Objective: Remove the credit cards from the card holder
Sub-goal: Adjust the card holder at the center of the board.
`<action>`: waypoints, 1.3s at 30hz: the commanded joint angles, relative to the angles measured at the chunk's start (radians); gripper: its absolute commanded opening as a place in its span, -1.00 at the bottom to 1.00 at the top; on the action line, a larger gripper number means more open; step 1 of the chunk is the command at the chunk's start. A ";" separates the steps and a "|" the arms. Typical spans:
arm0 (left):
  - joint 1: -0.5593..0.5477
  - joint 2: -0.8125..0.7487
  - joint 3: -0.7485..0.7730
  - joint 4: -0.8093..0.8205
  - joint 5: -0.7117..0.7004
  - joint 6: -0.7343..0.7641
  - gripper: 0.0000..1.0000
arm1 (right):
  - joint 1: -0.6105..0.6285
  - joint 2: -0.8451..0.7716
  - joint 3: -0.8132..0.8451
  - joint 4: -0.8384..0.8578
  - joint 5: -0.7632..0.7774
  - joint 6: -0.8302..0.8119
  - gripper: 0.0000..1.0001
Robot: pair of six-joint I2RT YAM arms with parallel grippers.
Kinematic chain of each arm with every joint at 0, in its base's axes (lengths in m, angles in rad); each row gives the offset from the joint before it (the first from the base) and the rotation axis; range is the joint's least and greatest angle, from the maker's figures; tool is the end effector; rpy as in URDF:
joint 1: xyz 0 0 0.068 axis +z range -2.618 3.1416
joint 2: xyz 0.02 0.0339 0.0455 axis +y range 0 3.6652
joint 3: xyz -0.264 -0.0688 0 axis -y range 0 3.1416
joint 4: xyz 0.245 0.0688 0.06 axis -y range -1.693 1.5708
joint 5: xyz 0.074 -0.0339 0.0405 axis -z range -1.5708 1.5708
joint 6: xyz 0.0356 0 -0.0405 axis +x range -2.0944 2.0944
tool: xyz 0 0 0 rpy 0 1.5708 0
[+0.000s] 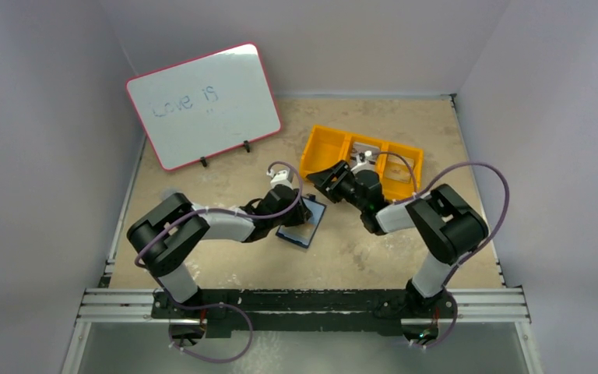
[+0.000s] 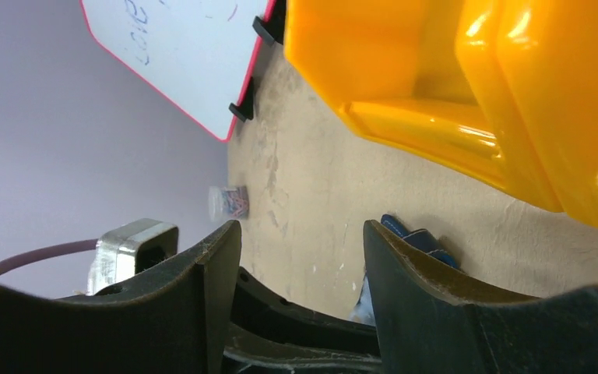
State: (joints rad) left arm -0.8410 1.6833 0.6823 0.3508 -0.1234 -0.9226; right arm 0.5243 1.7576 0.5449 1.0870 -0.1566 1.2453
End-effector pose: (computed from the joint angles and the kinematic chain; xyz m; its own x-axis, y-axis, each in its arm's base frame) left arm 0.2162 -0.2351 0.1357 -0.7812 -0.3133 -0.5400 0.0854 0.8032 -0.5895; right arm 0.2737 0.1647 0.1508 -0.6301 0.7167 -0.2987 -0.0981 0.3081 0.9463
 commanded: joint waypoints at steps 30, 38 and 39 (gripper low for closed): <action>-0.010 -0.455 -0.056 -0.311 -0.260 0.028 -0.14 | -0.003 -0.130 0.288 -0.870 -0.297 -1.049 0.35; -0.010 -0.530 -0.082 -0.371 -0.281 0.014 -0.13 | -0.002 -0.038 0.350 -0.865 -0.349 -1.067 0.02; -0.010 -0.540 -0.088 -0.373 -0.280 0.010 -0.13 | -0.003 -0.043 0.336 -0.849 -0.339 -1.036 -0.08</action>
State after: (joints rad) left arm -0.8459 1.1896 0.6205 -0.0017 -0.3721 -0.8982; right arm 0.5224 1.7344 0.8715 0.2153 -0.4541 0.1959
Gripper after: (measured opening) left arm 0.433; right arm 0.535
